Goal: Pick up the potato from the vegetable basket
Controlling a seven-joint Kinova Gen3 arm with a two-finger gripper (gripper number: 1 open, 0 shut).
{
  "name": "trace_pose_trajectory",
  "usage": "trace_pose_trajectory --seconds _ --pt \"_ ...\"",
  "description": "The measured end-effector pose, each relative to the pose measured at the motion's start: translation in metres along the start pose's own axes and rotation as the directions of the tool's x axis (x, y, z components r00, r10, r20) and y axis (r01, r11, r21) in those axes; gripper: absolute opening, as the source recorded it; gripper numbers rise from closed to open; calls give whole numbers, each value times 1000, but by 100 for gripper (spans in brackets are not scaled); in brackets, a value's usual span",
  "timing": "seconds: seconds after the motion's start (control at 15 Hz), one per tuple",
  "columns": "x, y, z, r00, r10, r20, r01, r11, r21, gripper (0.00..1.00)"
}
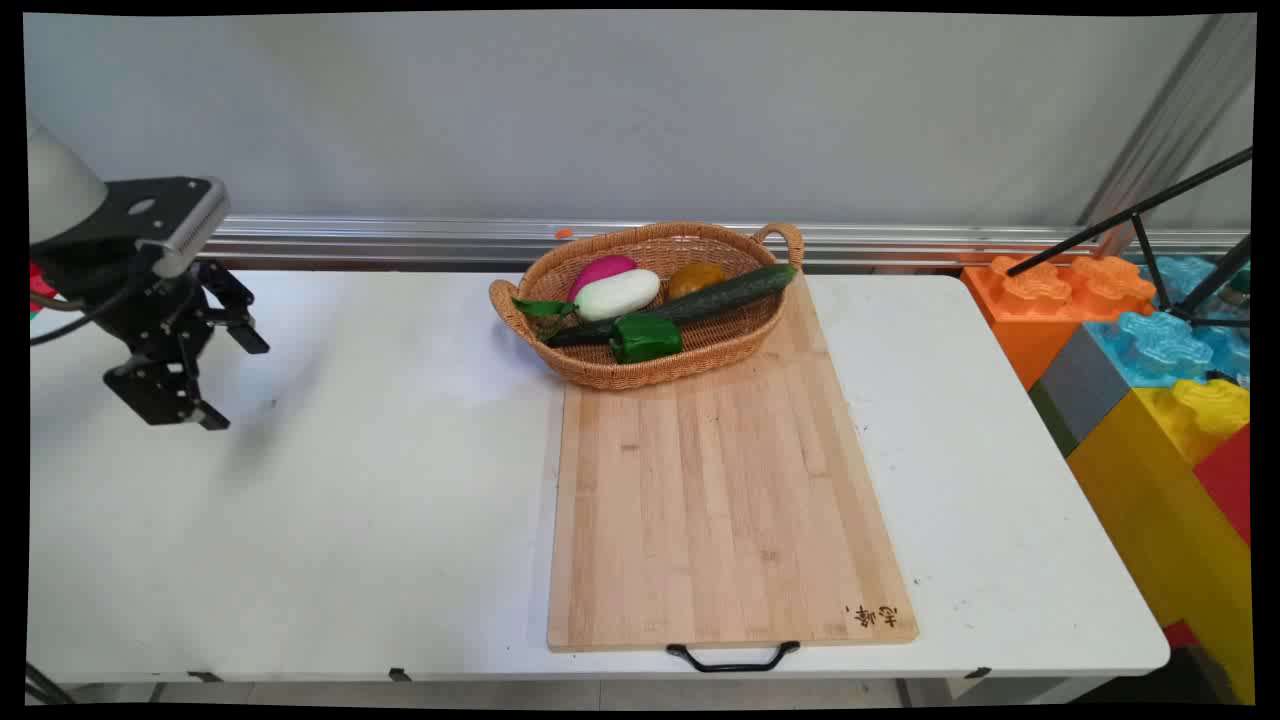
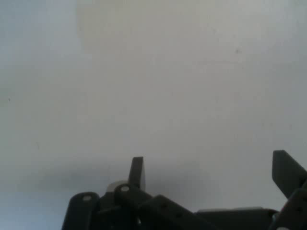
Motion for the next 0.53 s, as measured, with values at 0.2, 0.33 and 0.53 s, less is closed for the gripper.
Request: trace_pose_trajectory --seconds 0.2,0.33,0.53 --pt "12 0 4 999 -21 -41 22 999 25 100" --pt "27 -5 5 996 -38 -77 42 998 47 100" --pt "66 -18 5 987 -71 -144 85 992 89 100"
